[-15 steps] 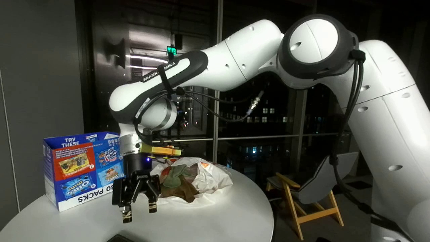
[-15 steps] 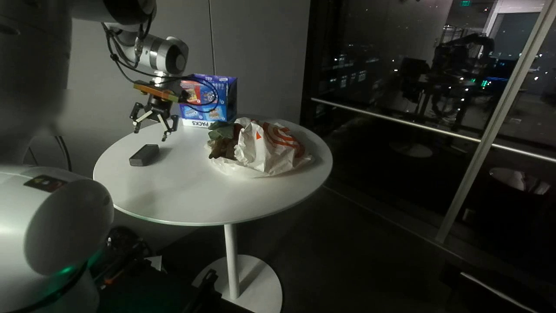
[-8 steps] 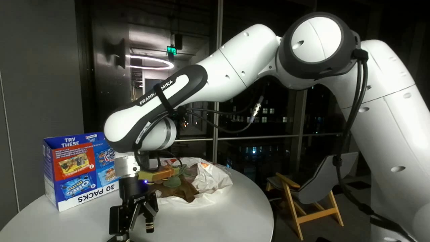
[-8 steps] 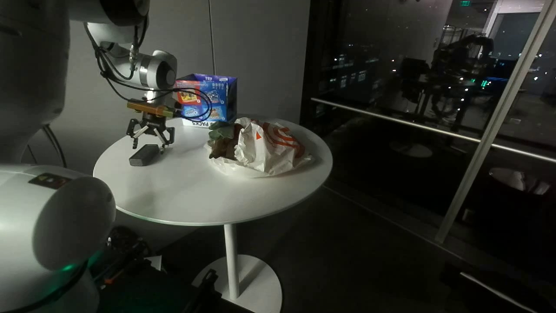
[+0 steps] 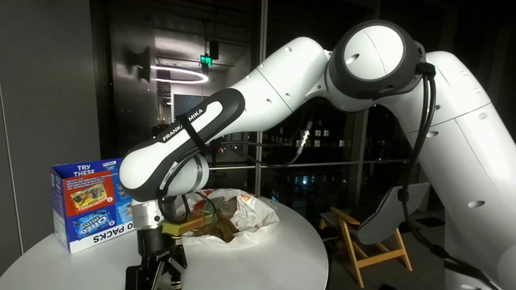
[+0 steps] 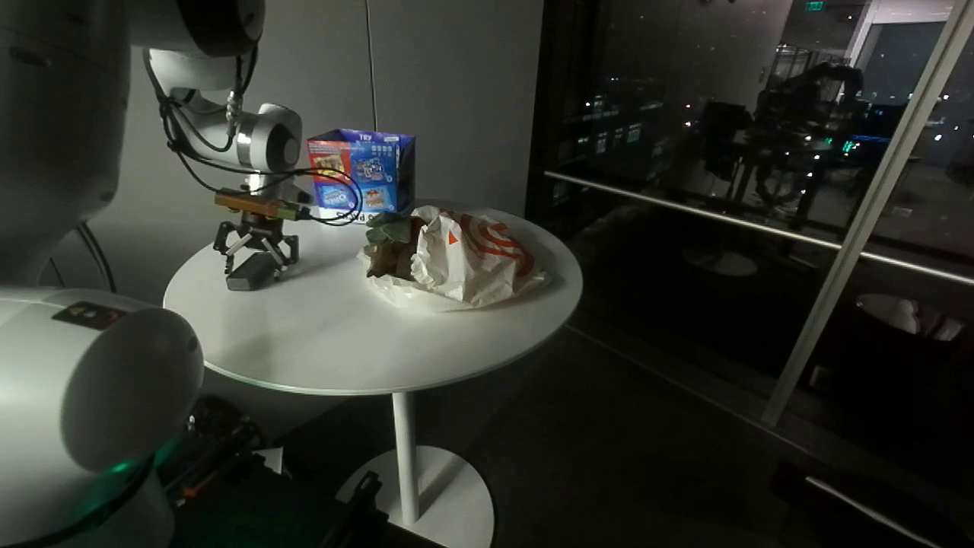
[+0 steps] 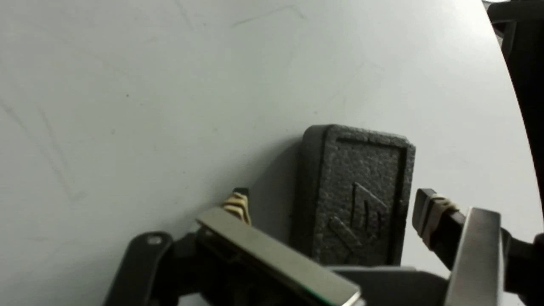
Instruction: Put the items on the table inside the plastic bag except for the blue box
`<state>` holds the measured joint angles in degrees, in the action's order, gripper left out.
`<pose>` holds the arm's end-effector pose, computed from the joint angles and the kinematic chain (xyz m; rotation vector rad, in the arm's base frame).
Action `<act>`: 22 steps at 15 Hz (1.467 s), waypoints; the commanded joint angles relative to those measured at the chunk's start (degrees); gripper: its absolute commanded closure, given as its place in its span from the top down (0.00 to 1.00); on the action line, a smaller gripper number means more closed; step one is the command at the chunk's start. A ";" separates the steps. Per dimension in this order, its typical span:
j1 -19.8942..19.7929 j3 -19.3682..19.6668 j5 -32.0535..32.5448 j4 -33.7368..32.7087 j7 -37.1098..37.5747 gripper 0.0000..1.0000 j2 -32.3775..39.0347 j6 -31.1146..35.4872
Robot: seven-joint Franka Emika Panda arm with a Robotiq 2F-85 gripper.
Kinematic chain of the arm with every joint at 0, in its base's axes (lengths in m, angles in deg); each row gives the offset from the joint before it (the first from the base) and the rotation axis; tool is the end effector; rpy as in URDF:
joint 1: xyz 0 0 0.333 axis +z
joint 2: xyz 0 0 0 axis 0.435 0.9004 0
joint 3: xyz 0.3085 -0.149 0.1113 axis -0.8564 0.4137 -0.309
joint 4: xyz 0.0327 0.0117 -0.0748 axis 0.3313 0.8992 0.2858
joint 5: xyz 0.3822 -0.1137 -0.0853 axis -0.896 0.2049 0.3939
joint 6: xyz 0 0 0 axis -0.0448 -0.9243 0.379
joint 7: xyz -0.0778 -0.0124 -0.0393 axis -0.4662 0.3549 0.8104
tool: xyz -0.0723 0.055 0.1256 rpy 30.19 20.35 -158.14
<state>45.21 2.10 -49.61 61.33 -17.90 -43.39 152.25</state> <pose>0.5190 0.3668 0.2363 -2.8149 -0.8757 0.4892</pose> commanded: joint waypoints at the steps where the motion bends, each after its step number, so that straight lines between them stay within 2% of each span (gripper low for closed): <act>1: 0.58 -0.01 0.58 0.37 2.45 0.75 0.50 3.21; 2: 0.92 0.21 1.18 0.43 3.27 0.75 0.52 3.66; 3: 1.12 0.35 1.67 0.44 4.05 0.68 0.54 4.00; 7: 1.04 0.50 2.83 0.33 5.79 0.37 0.67 3.79; 10: 0.80 0.76 2.52 3.08 8.65 0.36 -3.18 5.39; 14: -0.22 2.38 1.97 9.31 16.46 0.33 -10.43 10.62; 18: -1.51 6.17 3.41 11.94 25.01 0.33 -13.15 9.53; 22: -4.26 8.63 1.09 15.67 31.43 0.33 -16.36 10.35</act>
<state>42.52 9.76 -47.29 72.64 8.50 -55.46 160.75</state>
